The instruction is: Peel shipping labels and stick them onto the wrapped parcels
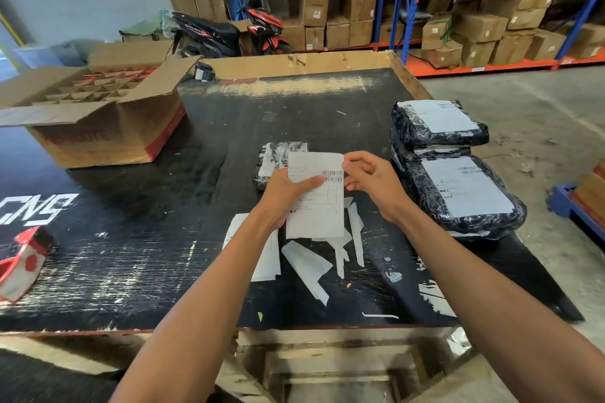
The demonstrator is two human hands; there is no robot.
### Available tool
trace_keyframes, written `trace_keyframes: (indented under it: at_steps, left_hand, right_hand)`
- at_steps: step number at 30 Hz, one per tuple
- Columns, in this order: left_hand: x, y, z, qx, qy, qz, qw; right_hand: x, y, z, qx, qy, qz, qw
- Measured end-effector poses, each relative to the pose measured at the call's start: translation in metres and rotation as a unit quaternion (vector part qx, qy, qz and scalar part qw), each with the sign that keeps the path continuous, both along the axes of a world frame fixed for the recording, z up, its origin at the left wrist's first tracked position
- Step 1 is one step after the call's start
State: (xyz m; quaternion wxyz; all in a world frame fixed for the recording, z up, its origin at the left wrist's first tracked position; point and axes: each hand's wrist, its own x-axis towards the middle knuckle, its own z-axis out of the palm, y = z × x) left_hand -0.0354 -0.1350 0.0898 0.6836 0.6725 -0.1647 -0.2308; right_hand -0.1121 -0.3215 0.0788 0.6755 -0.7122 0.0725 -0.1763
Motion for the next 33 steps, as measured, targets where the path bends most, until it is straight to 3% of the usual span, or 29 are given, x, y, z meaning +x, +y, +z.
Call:
trace_keyframes:
  at_steps: [9, 17, 22, 28, 33]
  left_hand:
    - [0.004, -0.001, 0.001, 0.006, -0.035, 0.051, 0.998]
    - [0.002, -0.001, 0.003, 0.061, -0.074, 0.008, 0.995]
    - [0.006, -0.006, 0.003, 0.081, -0.079, 0.042, 0.993]
    - [0.007, -0.010, -0.002, 0.037, -0.064, 0.077, 0.994]
    - [0.012, -0.010, -0.004, 0.029, -0.076, 0.119, 0.990]
  right_hand:
    - [-0.001, 0.000, -0.002, -0.046, 0.003, 0.016, 0.999]
    - [-0.001, 0.000, -0.008, -0.092, 0.019, 0.004, 0.996]
    - [0.003, 0.005, -0.013, -0.042, 0.031, -0.065, 0.996]
    - [0.001, 0.008, -0.008, 0.100, -0.017, -0.043, 0.994]
    - [-0.001, 0.005, -0.009, 0.067, 0.034, -0.013, 0.997]
